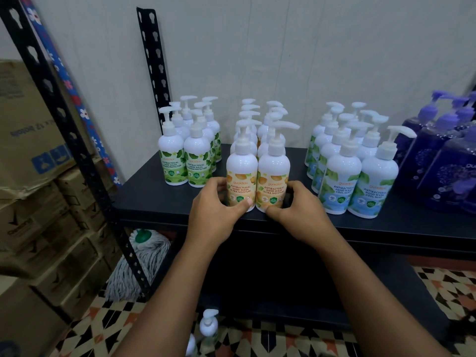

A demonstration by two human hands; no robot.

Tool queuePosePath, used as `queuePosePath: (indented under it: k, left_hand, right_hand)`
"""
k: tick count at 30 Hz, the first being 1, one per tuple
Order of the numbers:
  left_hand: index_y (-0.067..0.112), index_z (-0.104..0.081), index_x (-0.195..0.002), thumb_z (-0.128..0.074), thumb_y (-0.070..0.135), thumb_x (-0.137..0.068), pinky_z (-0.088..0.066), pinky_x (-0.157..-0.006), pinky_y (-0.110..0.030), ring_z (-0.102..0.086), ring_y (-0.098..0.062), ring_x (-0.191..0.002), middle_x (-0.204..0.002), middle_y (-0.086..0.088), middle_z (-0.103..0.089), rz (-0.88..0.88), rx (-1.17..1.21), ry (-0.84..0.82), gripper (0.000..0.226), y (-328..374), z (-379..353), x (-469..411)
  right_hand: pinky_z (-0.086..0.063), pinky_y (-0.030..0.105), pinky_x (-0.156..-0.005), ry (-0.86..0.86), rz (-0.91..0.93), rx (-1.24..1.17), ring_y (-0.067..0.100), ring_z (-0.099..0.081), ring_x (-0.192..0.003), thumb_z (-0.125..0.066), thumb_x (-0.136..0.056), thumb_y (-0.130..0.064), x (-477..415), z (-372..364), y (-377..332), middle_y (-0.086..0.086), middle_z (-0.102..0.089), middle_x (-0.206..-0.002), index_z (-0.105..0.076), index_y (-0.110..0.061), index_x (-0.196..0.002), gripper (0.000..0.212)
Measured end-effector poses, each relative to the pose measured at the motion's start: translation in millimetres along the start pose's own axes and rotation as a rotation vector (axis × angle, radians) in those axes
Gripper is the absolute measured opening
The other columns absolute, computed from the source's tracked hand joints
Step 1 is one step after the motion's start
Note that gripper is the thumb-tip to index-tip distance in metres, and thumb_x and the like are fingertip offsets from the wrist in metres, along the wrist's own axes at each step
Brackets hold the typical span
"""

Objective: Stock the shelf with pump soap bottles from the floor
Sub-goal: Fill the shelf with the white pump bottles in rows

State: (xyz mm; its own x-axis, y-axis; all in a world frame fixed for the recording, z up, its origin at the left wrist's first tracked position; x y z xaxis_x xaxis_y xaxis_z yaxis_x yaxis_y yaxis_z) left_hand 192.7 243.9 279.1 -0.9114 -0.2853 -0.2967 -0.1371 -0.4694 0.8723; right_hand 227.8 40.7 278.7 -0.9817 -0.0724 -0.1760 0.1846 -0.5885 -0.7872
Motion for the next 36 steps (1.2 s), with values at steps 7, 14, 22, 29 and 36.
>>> queuePosePath:
  k: [7, 14, 22, 29, 36]
  left_hand:
    - [0.046, -0.052, -0.110, -0.072, 0.066, -0.055, -0.051, -0.101, -0.050, -0.068, -0.006, -0.106, -0.110, 0.023, -0.067, 0.015, -0.061, 0.049, 0.062, -3, -4, -5]
    - [0.035, -0.059, -0.123, -0.078, 0.061, -0.062, -0.051, -0.101, -0.050, -0.067, -0.007, -0.107, -0.110, 0.023, -0.065, 0.010, -0.059, 0.048, 0.069, -3, -3, -3]
    - [0.021, -0.054, -0.139, -0.087, 0.041, -0.076, -0.045, -0.095, -0.024, -0.054, -0.004, -0.120, -0.134, 0.011, -0.053, -0.032, -0.064, 0.009, 0.074, -2, 8, 19]
    - [0.025, -0.063, -0.120, -0.076, 0.033, -0.088, -0.044, -0.089, -0.021, -0.057, -0.005, -0.111, -0.120, 0.009, -0.055, -0.028, -0.099, 0.104, 0.035, -22, 66, 69]
    - [0.027, -0.064, -0.107, -0.072, 0.040, -0.091, -0.050, -0.077, -0.028, -0.066, -0.010, -0.094, -0.107, 0.009, -0.067, 0.207, -0.088, 0.043, 0.022, -81, 108, 108]
  right_hand:
    - [-0.039, 0.009, -0.065, -0.008, -0.012, -0.007, -0.009, -0.052, -0.080, -0.083, -0.080, -0.031, -5, -1, 2, -0.022, -0.054, -0.097, -0.052, -0.018, -0.133, 0.063]
    - [-0.039, 0.009, -0.065, -0.014, -0.003, 0.001, -0.010, -0.052, -0.080, -0.082, -0.081, -0.030, -3, -1, 0, -0.017, -0.059, -0.105, -0.053, -0.018, -0.134, 0.062]
    - [-0.046, 0.027, -0.089, 0.018, -0.014, 0.058, 0.013, -0.056, -0.115, -0.082, -0.075, -0.033, 11, 2, 0, 0.001, -0.056, -0.134, -0.053, -0.014, -0.138, 0.072]
    - [-0.047, 0.030, -0.089, 0.256, 0.081, -0.040, 0.014, -0.054, -0.111, -0.073, -0.085, -0.027, 74, 4, -34, -0.004, -0.052, -0.117, -0.056, -0.023, -0.112, 0.033]
    - [-0.050, 0.023, -0.074, -0.135, 0.097, -0.130, 0.006, -0.061, -0.084, -0.071, -0.091, -0.027, 119, -96, -28, -0.006, -0.065, -0.097, -0.064, -0.022, -0.098, 0.011]
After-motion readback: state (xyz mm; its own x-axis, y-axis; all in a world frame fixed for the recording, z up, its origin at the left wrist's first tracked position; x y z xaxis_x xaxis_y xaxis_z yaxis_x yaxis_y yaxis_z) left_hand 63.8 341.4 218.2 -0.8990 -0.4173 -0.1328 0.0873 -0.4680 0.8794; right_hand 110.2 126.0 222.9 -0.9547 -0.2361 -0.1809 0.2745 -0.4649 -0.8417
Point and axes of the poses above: each hand's wrist, its own x-axis away from the middle knuckle, its own z-axis out of the back of the hand, y = z × x, the point moved 9 cm from there along -x, towards the middle knuckle
